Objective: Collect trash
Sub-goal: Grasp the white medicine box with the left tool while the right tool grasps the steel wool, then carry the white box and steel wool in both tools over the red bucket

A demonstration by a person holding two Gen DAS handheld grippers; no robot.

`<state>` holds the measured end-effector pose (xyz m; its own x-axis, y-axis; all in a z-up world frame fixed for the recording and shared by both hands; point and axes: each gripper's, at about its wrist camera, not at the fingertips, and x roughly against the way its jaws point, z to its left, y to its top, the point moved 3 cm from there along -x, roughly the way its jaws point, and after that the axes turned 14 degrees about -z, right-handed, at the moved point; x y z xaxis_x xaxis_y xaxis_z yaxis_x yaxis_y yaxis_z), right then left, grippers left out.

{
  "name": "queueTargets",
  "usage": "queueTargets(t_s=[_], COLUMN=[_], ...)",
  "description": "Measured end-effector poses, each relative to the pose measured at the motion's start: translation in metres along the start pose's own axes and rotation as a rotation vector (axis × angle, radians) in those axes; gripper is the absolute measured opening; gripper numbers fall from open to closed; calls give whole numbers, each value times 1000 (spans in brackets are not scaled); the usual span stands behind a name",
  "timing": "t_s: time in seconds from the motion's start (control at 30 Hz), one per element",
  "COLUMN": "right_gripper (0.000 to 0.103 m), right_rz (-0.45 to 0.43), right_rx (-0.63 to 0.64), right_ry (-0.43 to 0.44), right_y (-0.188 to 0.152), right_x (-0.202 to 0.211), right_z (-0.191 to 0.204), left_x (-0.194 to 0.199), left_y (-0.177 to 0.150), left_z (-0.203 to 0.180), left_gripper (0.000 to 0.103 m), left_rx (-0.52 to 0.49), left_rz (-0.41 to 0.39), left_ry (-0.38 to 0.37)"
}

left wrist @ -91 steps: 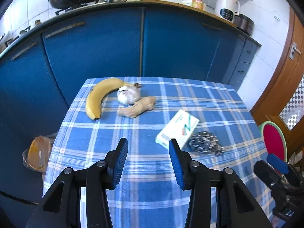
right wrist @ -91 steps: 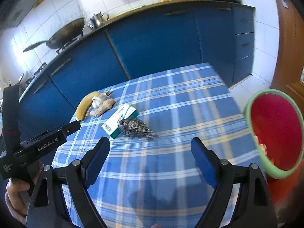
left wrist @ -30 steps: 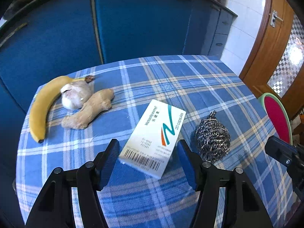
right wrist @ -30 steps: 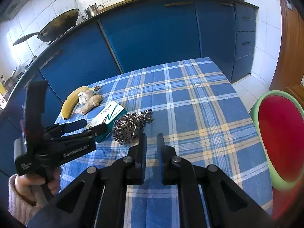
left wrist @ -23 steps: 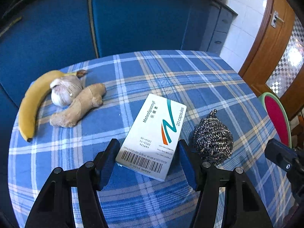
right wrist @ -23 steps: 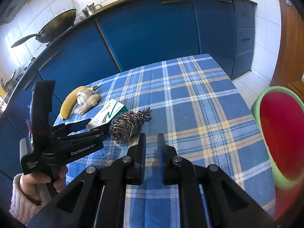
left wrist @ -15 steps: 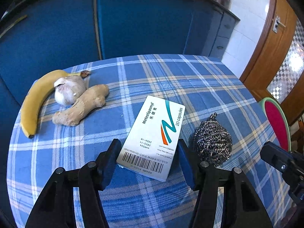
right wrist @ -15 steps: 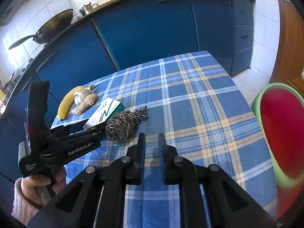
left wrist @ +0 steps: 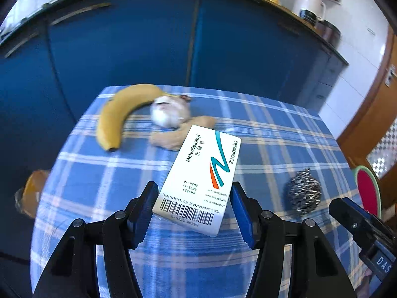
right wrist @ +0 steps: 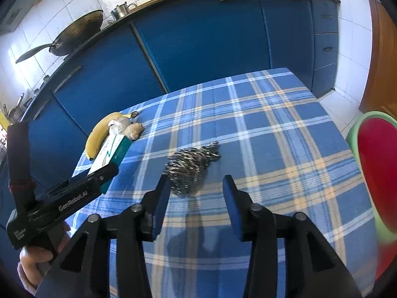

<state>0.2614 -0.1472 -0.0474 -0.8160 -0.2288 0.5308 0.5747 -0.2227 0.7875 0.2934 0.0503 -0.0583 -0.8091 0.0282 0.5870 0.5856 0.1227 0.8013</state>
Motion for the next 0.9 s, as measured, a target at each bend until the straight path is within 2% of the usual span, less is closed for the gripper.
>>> queueTargets(t_s=[0.2,0.47,0.6,0.7,0.9], right_gripper=[56,55,33,23,18], right_rz=[20,62,56,53,40], right_rx=[6,12,40,41,24], right_ry=[-13,-57,-88,-81,-48], right_y=[-2,-13,-19,-20,-19], right_x=[-19,-45,-50,-49,-37], right_z=[13,14,12,9,8], left_x=[2,1,2,3,10], left_y=[-4,-10,-11,-12,-13], left_z=[12,18,17,15,10], left_gripper=[61,60,60,60,60], left_rx=[30,46,49,47,42], left_rz=[2,13,13,12,6], left_ry=[24,41,38,34,21])
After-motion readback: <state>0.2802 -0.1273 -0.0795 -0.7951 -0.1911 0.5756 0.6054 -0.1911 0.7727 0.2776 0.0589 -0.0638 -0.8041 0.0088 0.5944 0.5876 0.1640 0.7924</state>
